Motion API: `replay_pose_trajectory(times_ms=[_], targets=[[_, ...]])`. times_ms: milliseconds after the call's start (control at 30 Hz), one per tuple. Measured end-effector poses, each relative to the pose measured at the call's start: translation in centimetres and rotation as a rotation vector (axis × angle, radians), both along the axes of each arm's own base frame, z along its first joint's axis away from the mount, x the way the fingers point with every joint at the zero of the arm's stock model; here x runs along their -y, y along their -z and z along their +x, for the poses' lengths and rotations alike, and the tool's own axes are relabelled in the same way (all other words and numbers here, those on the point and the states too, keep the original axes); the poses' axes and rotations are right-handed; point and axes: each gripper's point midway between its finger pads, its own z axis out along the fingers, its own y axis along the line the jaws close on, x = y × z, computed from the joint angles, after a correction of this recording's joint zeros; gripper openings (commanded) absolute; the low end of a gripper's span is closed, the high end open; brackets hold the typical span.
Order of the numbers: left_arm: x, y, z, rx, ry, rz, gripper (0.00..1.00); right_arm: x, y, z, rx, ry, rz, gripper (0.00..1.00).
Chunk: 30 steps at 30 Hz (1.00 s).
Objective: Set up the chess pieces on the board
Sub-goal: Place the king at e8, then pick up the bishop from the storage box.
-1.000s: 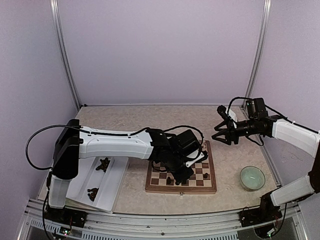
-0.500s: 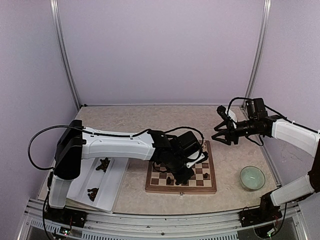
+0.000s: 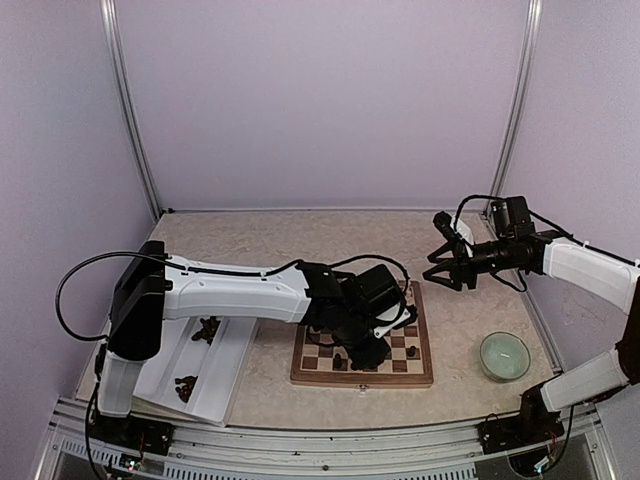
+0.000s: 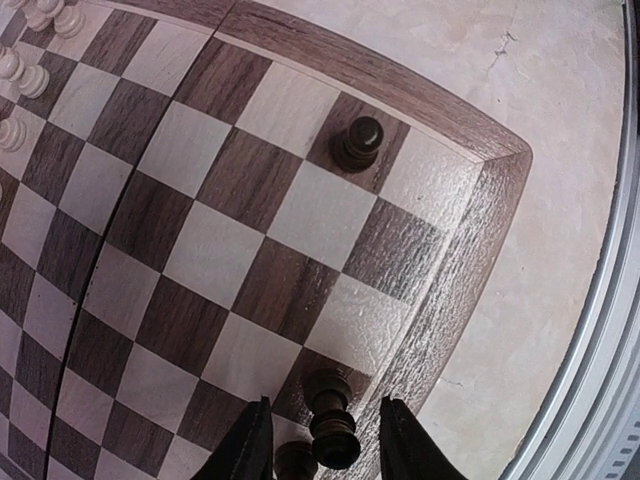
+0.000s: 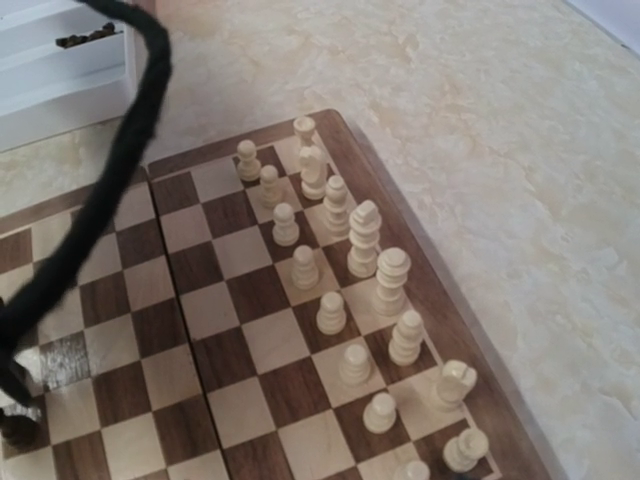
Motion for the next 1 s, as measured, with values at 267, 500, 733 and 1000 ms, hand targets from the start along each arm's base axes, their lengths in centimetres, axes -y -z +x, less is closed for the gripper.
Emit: replay_pose_trajectory(times_ms=[267,500,733,1000], targets=[[-0.8,-0.3,0.0,0.026,-0.017,0.034,0.99,0.0,0.0,-0.1,-0.001,-0.003,0.003,0.56],[0.1,-11.3,5.0,0.050,-0.197,-0.178,0.99,-0.1,-0.1,-0.1,-0.003,-0.006,0.007,0.55],[-8.1,-28.9,13.9,-0.083,-0.497,-0.733,0.99,-0.1,-0.1,-0.1,-0.007,-0.001,0.006,0.56],[-13.4,-43.5,11.0,-0.206,-0.428,-1.214,0.99,-0.3,0.6,1.1,-0.051,0.006,-0.001,0.56]])
